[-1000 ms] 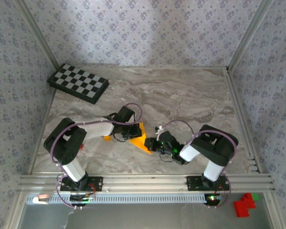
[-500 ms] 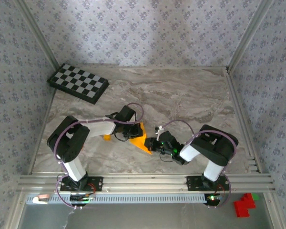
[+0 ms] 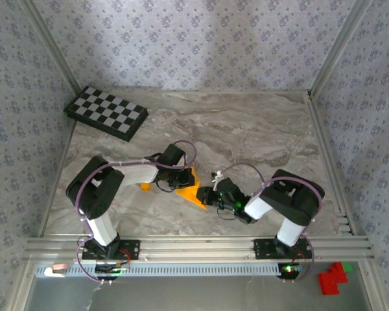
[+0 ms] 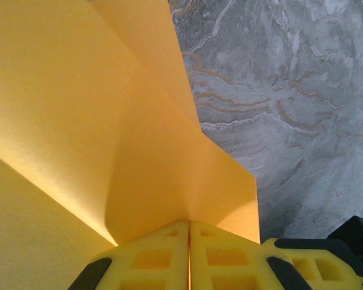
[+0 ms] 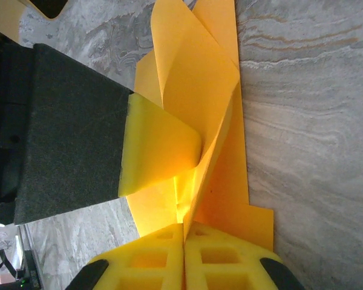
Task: Fold a paper plane with a square sheet of paper (pick it up from the middle)
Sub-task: Perform the fourth fold on the wing at the bottom-center of the table.
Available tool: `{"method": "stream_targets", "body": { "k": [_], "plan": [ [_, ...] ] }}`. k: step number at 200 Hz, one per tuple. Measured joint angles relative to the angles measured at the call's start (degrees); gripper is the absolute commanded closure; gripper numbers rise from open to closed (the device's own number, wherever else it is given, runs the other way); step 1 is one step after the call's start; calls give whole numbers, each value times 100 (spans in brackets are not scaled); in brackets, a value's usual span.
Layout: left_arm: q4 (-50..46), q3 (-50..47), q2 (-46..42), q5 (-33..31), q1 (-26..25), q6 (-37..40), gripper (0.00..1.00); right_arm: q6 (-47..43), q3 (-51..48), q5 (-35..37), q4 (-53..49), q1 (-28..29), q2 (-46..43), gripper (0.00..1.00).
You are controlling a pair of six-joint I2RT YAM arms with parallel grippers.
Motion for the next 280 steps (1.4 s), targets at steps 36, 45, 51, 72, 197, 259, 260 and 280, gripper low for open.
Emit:
{"method": "stream_targets", "body": {
  "k": [36,45,51,72,197,259,260,280],
  "plan": [
    [13,20,52,24,-2,0,92,0,-11,2,-26,-2,-26,91],
    [17,20,59,24,-2,0,92,0,-15,2,-31,-4,-33,91],
    [17,20,63,24,-2,0,92,0,-15,2,-33,-9,-37,91],
    [17,20,70,24,0,0,92,0,-17,2,-72,-11,-63,90],
    [52,-20,70,0,7,44,92,0,-42,50,-529,-9,-400,85],
    [98,-37,70,2,9,42,92,0,-48,109,-955,44,-680,84],
    [98,-37,70,2,9,42,92,0,-50,109,-962,46,-684,84],
    [109,-42,70,2,11,42,92,0,-55,160,-1156,107,-798,84]
  ]
}}
